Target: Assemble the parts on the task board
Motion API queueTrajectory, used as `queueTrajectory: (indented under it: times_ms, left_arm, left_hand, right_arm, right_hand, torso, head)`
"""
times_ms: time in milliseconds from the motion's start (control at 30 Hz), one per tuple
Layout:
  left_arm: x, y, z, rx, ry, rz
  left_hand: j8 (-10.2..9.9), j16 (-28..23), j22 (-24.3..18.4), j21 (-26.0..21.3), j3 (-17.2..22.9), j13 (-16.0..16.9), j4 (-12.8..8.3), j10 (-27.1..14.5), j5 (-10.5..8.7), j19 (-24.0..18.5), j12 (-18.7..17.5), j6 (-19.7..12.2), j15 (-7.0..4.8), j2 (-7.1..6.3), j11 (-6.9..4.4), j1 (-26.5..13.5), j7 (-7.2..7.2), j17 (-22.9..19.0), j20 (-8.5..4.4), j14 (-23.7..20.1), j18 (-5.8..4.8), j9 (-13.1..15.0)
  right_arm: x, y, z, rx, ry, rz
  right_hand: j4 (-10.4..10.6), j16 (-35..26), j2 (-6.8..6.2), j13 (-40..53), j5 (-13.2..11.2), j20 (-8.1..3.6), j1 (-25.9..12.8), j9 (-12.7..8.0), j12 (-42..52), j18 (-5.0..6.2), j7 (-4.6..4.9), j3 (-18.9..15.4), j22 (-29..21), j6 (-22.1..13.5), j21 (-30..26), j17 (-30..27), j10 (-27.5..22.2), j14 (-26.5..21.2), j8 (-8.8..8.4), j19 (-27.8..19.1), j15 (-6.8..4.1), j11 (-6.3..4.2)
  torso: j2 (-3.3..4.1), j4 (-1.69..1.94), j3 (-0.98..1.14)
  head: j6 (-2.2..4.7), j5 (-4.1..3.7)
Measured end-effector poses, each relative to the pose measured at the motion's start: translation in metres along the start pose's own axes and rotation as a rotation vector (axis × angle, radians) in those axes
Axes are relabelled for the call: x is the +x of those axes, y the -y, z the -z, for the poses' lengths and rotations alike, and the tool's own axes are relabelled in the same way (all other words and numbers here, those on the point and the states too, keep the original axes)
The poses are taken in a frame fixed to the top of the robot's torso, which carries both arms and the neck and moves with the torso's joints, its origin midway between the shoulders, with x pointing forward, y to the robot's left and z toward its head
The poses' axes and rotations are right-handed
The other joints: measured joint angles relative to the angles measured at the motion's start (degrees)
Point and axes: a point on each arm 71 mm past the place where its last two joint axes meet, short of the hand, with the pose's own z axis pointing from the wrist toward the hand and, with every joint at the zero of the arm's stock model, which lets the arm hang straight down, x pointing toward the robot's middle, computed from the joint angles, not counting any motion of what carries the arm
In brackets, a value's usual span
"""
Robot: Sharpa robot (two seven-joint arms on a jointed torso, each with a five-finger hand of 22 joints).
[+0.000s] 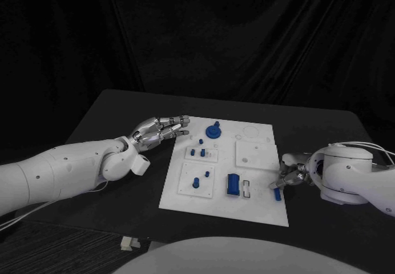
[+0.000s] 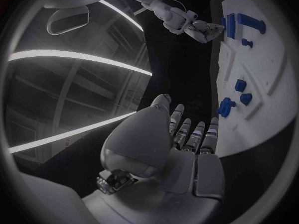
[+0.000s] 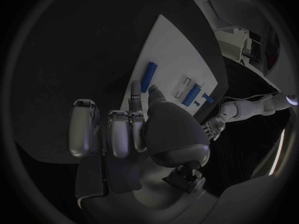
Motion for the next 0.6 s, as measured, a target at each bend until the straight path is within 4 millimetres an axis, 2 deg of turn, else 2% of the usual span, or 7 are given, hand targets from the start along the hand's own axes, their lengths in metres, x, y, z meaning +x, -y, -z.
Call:
queueTrajectory:
  times_ms: [233, 300, 433, 600]
  left_arm:
    - [-0.0004, -0.0008, 0.0006, -0.002, 0.001, 0.000]
    - [-0.0003, -0.0011, 0.0007, -0.002, 0.001, 0.001]
    - [-0.0003, -0.0015, 0.0009, -0.003, 0.001, 0.001]
    - [-0.0004, -0.0021, 0.0012, -0.005, 0.002, 0.002]
  left_hand:
    - [0.0, 0.0, 0.0, 0.0, 0.2, 0.0, 0.2, 0.0, 0.00, 0.0, 0.0, 0.0, 0.00, 0.00, 0.00, 0.0, 0.00, 0.0, 0.00, 0.0, 0.00, 0.0]
    - [0.0, 0.0, 0.0, 0.0, 0.2, 0.0, 0.2, 0.0, 0.00, 0.0, 0.0, 0.0, 0.00, 0.00, 0.00, 0.0, 0.00, 0.0, 0.00, 0.0, 0.00, 0.0]
    - [0.0, 0.0, -0.1, 0.0, 0.3, 0.0, 0.0, 0.2, 0.00, 0.0, 0.0, 0.0, 0.00, 0.00, 0.19, 0.0, 0.00, 0.0, 0.00, 0.0, 0.00, 0.0]
    - [0.0, 0.0, -0.1, 0.0, 0.3, 0.0, 0.0, 0.2, 0.00, 0.0, 0.0, 0.0, 0.00, 0.00, 0.20, 0.0, 0.00, 0.0, 0.00, 0.0, 0.00, 0.0]
  right_arm:
    - [0.0042, -0.0022, -0.0024, -0.004, 0.007, -0.013]
    - [0.0051, -0.0027, -0.0029, -0.004, 0.010, -0.017]
    - [0.0066, -0.0034, -0.0036, -0.006, 0.018, -0.026]
    - [0.0069, -0.0045, -0.0039, -0.009, 0.029, -0.040]
  right_hand:
    - [-1.8, -0.4, -0.25, 0.0, 0.9, 0.00, 1.9, 0.6, 0.0, 0.00, 0.00, 0.6, 0.0, 0.0, -0.6, 0.0, 0.0, 0.0, -0.52, 0.0, 0.00, 0.01]
    - [-2.5, -0.5, -0.36, 0.0, 1.8, 0.00, 2.5, 0.8, 0.0, 0.01, 0.16, 0.9, 0.0, -0.6, -1.0, 0.0, 0.0, 0.0, -0.78, 0.0, 0.00, 0.01]
    - [-3.8, -1.1, -0.73, 0.0, 4.5, 0.00, 3.5, 1.5, 0.0, 0.00, 0.66, 1.6, 0.0, -1.8, -1.5, 0.0, 0.0, 0.0, -1.33, 0.0, 0.04, 0.02]
    - [-5.2, -1.6, -1.44, 0.0, 10.1, 0.30, 5.4, 1.8, 0.0, 0.00, 1.26, 2.0, 0.0, -2.9, -2.6, 0.0, 0.0, 0.0, -2.24, -0.3, 0.24, 0.05]
  torso:
    - [0.00, 0.00, 0.00]
    - [0.00, 0.00, 0.00]
    - [-0.01, 0.00, 0.01]
    - [-0.01, 0.00, 0.02]
  head:
    - [0.00, -0.16]
    - [0.00, -0.16]
    - [0.00, -0.06]
    - [0.00, -0.05]
